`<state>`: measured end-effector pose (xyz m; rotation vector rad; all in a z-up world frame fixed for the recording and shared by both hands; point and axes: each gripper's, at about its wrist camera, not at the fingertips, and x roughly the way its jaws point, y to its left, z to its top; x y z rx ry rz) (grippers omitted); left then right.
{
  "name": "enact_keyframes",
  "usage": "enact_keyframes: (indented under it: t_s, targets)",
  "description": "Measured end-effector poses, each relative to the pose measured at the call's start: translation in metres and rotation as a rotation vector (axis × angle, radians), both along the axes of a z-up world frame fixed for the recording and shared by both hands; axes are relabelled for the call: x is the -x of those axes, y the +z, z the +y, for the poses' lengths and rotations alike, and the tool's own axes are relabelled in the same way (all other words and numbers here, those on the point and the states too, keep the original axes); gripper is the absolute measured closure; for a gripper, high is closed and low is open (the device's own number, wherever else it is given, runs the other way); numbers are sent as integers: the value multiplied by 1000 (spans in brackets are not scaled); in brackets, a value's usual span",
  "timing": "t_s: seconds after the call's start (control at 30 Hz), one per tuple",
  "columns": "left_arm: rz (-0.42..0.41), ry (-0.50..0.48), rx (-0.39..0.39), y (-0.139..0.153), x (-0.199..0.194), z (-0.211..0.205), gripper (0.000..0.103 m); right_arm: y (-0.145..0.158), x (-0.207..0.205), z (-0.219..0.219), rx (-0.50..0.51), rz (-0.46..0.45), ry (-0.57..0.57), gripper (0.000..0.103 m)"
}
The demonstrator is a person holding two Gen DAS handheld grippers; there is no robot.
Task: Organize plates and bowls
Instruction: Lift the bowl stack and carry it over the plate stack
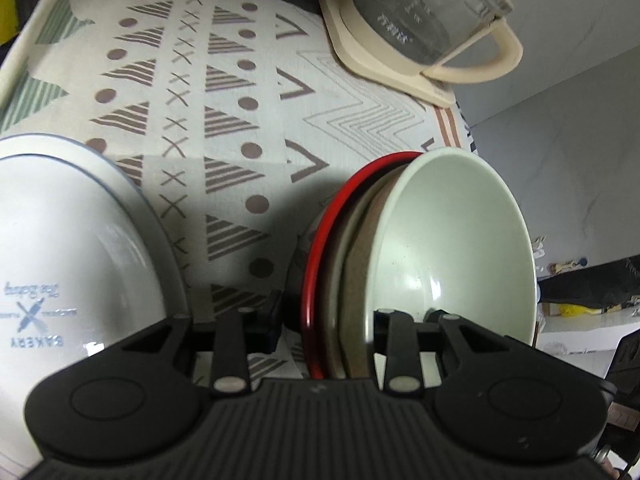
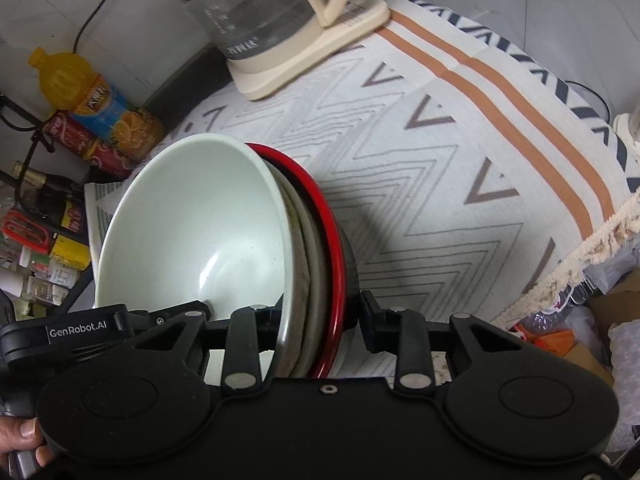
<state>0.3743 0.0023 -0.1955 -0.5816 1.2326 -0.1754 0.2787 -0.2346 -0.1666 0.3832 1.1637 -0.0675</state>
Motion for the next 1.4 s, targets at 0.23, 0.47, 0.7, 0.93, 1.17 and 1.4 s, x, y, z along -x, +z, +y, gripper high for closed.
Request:
enact_keyframes:
  t_s: [0.23, 0.47, 0.7, 0.93, 1.17, 1.4]
  targets:
    - [-15, 63, 9, 19, 12, 20, 71, 17, -4, 21, 12, -29, 46, 71]
    - [-49, 122, 8, 36, 29, 46, 71, 30, -6, 48, 0, -58, 102, 71]
    - [-72, 187, -6, 48, 49, 74, 71, 34, -9, 78, -10, -64, 172, 71]
    - [-76, 263, -10, 54, 68, 103, 71, 38, -13, 110, -20, -67, 250, 71]
    - [-78, 332, -20, 57, 86, 129, 71, 37, -15, 143, -24, -65, 319, 71]
    - [-66, 391, -25, 55, 100, 150, 71, 32, -17, 168, -29, -45, 373, 71]
